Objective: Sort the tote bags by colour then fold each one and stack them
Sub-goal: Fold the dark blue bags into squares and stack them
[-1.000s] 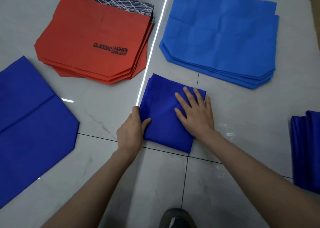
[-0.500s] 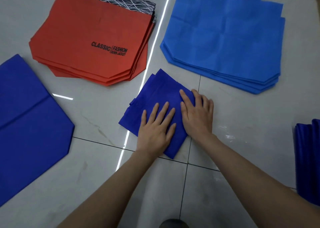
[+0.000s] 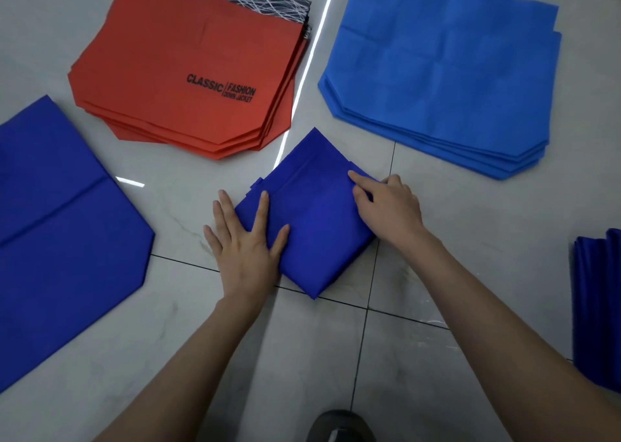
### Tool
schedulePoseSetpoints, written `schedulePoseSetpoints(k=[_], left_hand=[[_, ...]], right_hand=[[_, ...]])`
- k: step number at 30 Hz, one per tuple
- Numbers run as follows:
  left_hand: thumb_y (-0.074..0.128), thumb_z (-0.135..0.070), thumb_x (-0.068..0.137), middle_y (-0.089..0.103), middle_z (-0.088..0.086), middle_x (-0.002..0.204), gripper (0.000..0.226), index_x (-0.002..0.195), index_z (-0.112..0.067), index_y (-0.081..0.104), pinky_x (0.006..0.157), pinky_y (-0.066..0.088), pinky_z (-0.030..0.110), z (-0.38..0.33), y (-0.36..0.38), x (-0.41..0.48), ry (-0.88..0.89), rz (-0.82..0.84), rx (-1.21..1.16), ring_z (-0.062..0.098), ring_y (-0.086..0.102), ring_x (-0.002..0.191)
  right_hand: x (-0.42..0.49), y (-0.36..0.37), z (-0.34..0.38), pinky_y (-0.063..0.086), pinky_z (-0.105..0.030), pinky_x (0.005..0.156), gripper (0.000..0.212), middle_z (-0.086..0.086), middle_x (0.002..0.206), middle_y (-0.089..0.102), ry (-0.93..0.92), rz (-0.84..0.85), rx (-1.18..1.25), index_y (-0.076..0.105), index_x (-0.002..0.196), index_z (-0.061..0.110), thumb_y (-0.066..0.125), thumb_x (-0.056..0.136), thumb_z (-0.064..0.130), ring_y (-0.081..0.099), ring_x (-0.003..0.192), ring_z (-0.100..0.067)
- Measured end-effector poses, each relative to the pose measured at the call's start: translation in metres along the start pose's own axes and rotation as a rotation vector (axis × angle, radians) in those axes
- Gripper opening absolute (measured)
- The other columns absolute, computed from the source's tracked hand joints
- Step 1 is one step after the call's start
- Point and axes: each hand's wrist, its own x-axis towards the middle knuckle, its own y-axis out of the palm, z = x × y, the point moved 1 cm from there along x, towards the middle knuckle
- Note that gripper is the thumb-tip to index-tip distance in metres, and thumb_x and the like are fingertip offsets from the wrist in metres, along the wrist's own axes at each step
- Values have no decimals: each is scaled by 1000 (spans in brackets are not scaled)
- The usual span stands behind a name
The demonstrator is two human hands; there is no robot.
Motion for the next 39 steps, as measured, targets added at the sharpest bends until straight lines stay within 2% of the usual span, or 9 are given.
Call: schedulePoseSetpoints(k=[5, 11, 17, 19, 23, 28, 32, 35, 39], left_hand=[[53, -42, 92, 21, 15, 147, 57, 143, -26, 34, 101, 34, 34, -19, -18, -34, -258, -113, -441, 26, 39, 121], [63, -28, 88, 41, -30, 125, 52, 133, -37, 39, 93, 37, 11, -27, -32, -73, -76, 235, -975, -11, 44, 110], [70, -15, 82, 42, -26, 123, 57, 128, -39, 47, 84, 53, 23, -58, -72, -82, -3, 421, -1094, 2, 51, 110], [70, -9, 81, 46, -19, 125, 56, 125, -37, 50, 75, 54, 21, -74, -93, -80, 44, 447, -1132, 7, 56, 108], [69, -4, 80, 49, -12, 126, 56, 124, -34, 53, 74, 53, 22, -117, -126, -80, 170, 616, -1130, 10, 60, 105], [70, -7, 80, 48, -7, 131, 53, 123, -35, 55, 78, 54, 23, -198, -125, -82, 381, 688, -997, 14, 57, 110], [69, -20, 84, 39, -2, 136, 44, 123, -33, 55, 87, 51, 26, -273, -99, -96, 507, 534, -870, 17, 54, 113], [65, -27, 87, 29, -3, 142, 41, 126, -31, 53, 100, 29, 21, -318, -77, -117, 641, 467, -722, 10, 36, 129], [58, -23, 92, 31, -4, 147, 37, 128, -27, 52, 96, 23, 12, -348, -40, -143, 812, 529, -537, 7, 31, 132]], right_hand=[[-40, 18, -12, 40, -26, 91, 44, -1, 137, 50, 83, -8, 563, 44, 138, 35, 45, 98, 20, 52, 114, -20], [-102, 35, -26, 41, -28, 98, 42, -8, 115, 51, 169, -185, 921, 45, 138, 33, 47, 99, 17, 51, 108, -17], [-159, -4, -48, 41, -22, 103, 56, 9, 140, 43, 115, -254, 1140, 30, 145, 32, 52, 97, 14, 45, 126, -5], [-174, -23, -56, 51, -16, 85, 66, 1, 127, 52, 140, -245, 1211, 21, 146, 38, 56, 95, 17, 56, 111, -6], [-199, -71, -79, 45, -3, 72, 68, 22, 130, 43, 84, -247, 1367, 16, 147, 41, 55, 95, 20, 48, 97, 22], [-236, -117, -128, 45, -12, 91, 48, 16, 136, 48, 15, -489, 1280, 52, 129, 36, 56, 92, 6, 48, 121, 3], [-259, -118, -168, 46, -13, 88, 33, 8, 121, 59, 268, -909, 1332, 65, 112, 28, 58, 90, 3, 54, 107, 2], [-273, -111, -196, 47, -13, 81, 34, 9, 124, 55, 495, -1202, 1489, 62, 118, 28, 58, 92, 6, 53, 107, -2], [-270, -100, -212, 46, -20, 76, 39, 8, 128, 43, 715, -1294, 1604, 49, 135, 27, 52, 97, 18, 51, 109, -13]])
